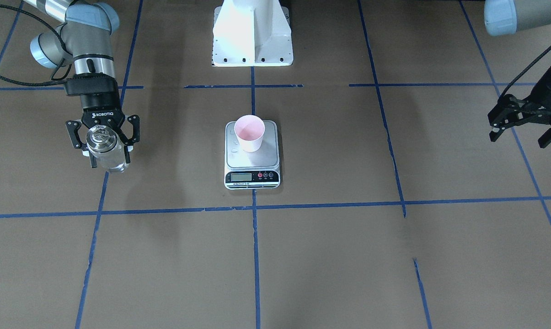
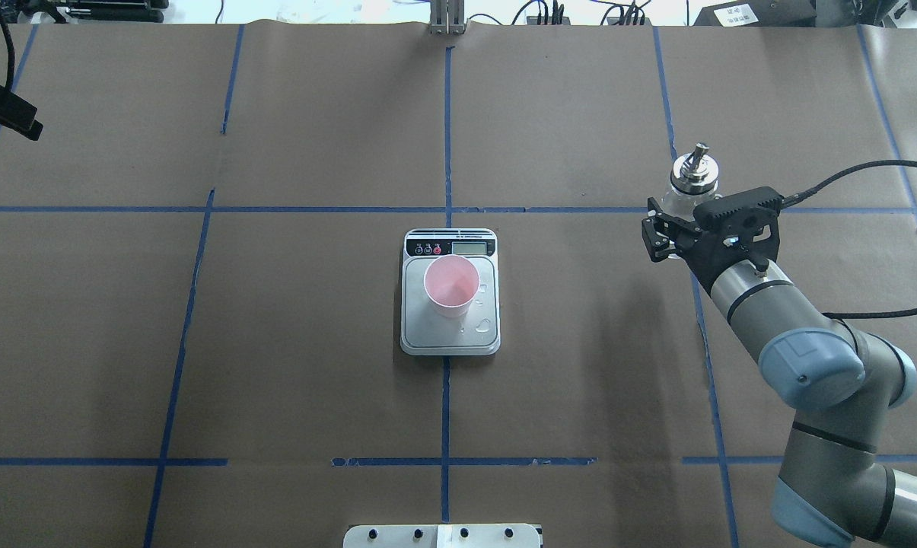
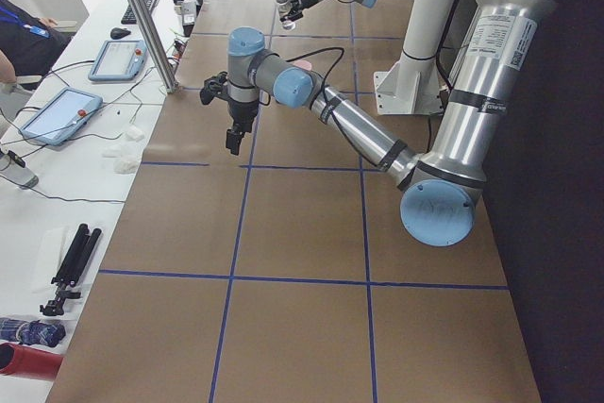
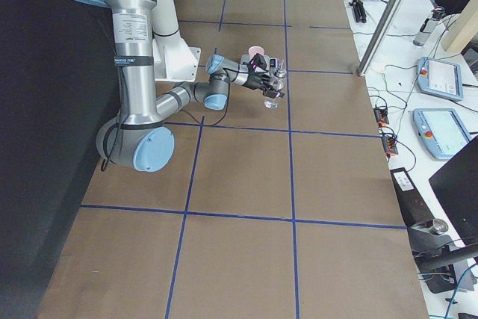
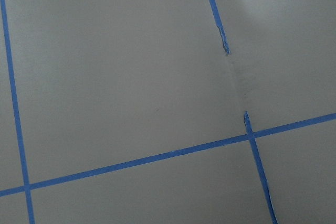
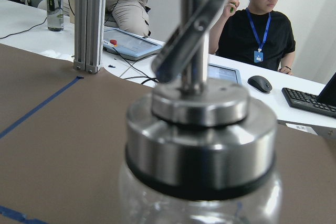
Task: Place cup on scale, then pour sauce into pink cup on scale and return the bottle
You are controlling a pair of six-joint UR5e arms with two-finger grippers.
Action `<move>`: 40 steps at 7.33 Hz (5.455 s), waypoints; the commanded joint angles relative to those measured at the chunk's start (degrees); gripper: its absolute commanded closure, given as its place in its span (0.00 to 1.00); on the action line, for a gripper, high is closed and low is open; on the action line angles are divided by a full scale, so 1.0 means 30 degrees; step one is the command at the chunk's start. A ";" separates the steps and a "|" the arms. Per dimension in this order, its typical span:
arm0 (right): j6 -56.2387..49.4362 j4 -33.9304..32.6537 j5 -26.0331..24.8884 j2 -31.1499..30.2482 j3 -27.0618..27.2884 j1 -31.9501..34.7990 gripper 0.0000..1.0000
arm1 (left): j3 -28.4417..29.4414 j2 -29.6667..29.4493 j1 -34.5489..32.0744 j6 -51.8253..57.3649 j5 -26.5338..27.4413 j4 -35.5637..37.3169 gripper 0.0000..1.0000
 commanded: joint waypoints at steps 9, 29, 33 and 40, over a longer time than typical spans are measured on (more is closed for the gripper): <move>-1.0141 -0.5488 -0.6556 0.3844 0.0411 -0.2399 1.00 | 0.6365 0.2935 -0.7067 1.4249 -0.1989 -0.2596 0.00; -1.9288 -0.5693 -1.3597 0.5511 -0.4041 -0.5336 1.00 | 0.8362 0.3349 -0.6955 1.1993 -0.1783 -0.2956 0.00; -2.0724 -0.6045 -1.4330 0.6305 -0.4512 -0.5366 1.00 | 0.8567 0.3349 -0.6955 1.2081 -0.1783 -0.2956 0.00; -2.0695 -0.5810 -1.4302 0.6363 -0.4453 -0.5336 1.00 | 0.8480 0.3262 -0.6955 1.2081 -0.1783 -0.2956 0.00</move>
